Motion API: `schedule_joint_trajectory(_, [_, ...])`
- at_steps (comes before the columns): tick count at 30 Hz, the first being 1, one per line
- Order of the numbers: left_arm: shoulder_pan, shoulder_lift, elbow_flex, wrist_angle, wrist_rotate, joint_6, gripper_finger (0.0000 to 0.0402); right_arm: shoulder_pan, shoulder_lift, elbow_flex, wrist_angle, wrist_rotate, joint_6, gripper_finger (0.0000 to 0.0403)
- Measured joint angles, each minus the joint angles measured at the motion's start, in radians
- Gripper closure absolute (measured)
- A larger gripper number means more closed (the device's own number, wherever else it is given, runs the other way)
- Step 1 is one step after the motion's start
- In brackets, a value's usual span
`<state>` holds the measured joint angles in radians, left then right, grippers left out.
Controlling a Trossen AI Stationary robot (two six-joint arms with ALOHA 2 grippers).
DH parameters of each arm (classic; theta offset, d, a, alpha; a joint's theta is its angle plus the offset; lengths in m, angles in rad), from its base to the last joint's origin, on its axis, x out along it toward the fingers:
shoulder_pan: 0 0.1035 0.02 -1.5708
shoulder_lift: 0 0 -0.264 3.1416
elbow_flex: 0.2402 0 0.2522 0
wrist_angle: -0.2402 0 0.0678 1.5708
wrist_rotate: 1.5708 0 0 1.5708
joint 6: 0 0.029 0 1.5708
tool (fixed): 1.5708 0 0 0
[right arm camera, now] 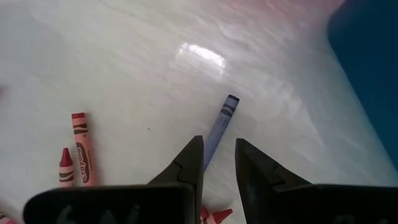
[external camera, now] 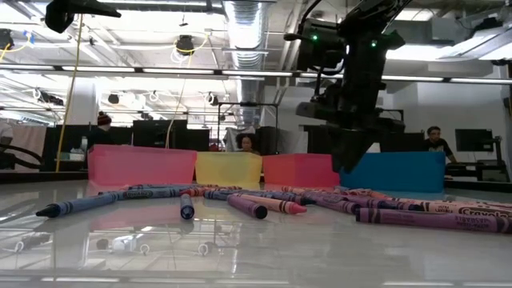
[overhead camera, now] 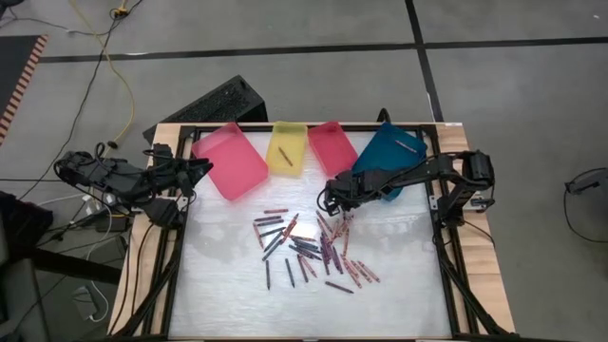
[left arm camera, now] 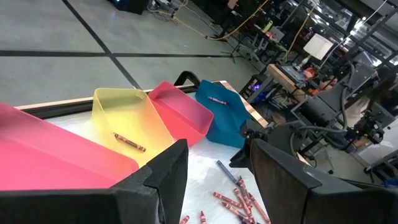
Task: Sort crayons
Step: Put the blue crayon into the red bin
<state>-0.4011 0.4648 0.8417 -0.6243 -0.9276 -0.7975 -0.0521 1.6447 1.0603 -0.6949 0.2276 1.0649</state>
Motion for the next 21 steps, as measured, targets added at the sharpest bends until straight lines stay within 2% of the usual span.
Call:
schedule_joint_trajectory(12, [0.0, 0.0, 0.0, 0.0, 0.006, -0.003, 0.0236, 0.007, 0.074, 0.002, 0.048, -0.02, -0.013, 0.0315])
schedule_joint_trajectory(21, [0.0, 0.0, 0.0, 0.001, 0.006, -0.016, 0.0236, 0.011, 0.096, 0.003, 0.019, -0.058, -0.016, 0.0316])
